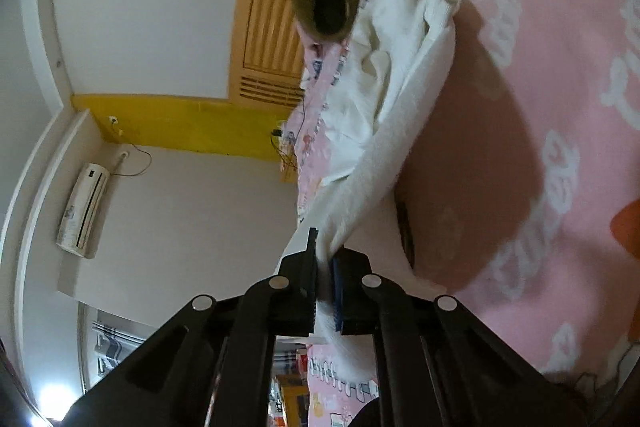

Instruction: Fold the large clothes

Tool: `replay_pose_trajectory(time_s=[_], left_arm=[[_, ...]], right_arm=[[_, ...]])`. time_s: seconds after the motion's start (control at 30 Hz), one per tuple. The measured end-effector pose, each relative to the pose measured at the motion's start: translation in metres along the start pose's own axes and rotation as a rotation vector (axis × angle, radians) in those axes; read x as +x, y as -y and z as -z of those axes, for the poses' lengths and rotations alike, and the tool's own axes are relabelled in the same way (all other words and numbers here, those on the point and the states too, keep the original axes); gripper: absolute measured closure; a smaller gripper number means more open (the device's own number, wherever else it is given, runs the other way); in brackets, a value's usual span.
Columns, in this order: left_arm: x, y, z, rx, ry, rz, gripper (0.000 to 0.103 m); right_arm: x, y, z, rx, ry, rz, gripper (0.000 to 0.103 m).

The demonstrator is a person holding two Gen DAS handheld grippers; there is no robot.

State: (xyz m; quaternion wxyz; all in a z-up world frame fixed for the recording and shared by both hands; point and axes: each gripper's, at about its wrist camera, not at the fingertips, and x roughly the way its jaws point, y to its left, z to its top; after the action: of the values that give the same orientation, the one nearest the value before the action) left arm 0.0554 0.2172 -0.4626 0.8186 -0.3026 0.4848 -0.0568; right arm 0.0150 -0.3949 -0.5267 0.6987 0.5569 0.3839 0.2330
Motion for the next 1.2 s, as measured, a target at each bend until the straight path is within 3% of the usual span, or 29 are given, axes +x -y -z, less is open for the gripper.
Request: replay_pose_trajectory(time_s=[0.03,0.1,0.17,0.3,0.47,0.6,0.8,0.87,0.9,0.93,0.97,1.03,1.2], left_arm=[[-0.008,0.002,0.003,0.002,0.015,0.008,0.103],[-0.023,0.003,0.004,0.019,0.044,0.037,0.103],[-0.019,0.0,-0.004,0.054,0.019,-0.041,0.103],[0.009,-0.027,-0.006,0.042,-0.039,-0.12,0.103],[0.056,-0.065,0.01,0.035,-0.177,-0.219,0.103],[0.107,-0.1,0.025,-0.07,-0.364,-0.161,0.103],[0.144,-0.116,0.029,-0.131,-0.409,-0.072,0.103],[0.148,-0.115,0.025,-0.097,-0.388,-0.074,0.091],[0.15,-0.114,0.024,-0.075,-0.369,-0.083,0.07],[0.148,-0.111,0.021,-0.037,-0.327,-0.119,0.036],[0.145,-0.11,0.021,-0.018,-0.293,-0.139,0.027],[0.138,-0.109,0.018,-0.008,-0.256,-0.128,0.024],[0.14,-0.131,0.014,-0.09,-0.288,-0.081,0.02]], right_arm=[[-0.003,-0.003,0.0,-0.011,0.0,-0.004,0.097],[-0.003,0.0,-0.002,0.006,0.002,-0.005,0.098],[0.002,0.006,-0.004,0.023,-0.007,0.011,0.098],[0.02,0.025,-0.007,0.054,-0.024,0.045,0.098],[0.016,0.031,-0.007,0.065,-0.02,0.034,0.098],[0.015,0.039,-0.009,0.072,-0.041,0.056,0.098],[0.02,0.053,-0.006,0.106,-0.058,0.049,0.098],[0.024,0.056,-0.005,0.109,-0.064,0.055,0.098],[0.026,0.058,-0.004,0.11,-0.067,0.057,0.098],[0.027,0.06,-0.003,0.115,-0.07,0.058,0.098],[0.029,0.062,-0.002,0.122,-0.072,0.055,0.098],[0.031,0.065,-0.001,0.129,-0.077,0.057,0.098],[0.032,0.069,0.0,0.135,-0.092,0.054,0.097]])
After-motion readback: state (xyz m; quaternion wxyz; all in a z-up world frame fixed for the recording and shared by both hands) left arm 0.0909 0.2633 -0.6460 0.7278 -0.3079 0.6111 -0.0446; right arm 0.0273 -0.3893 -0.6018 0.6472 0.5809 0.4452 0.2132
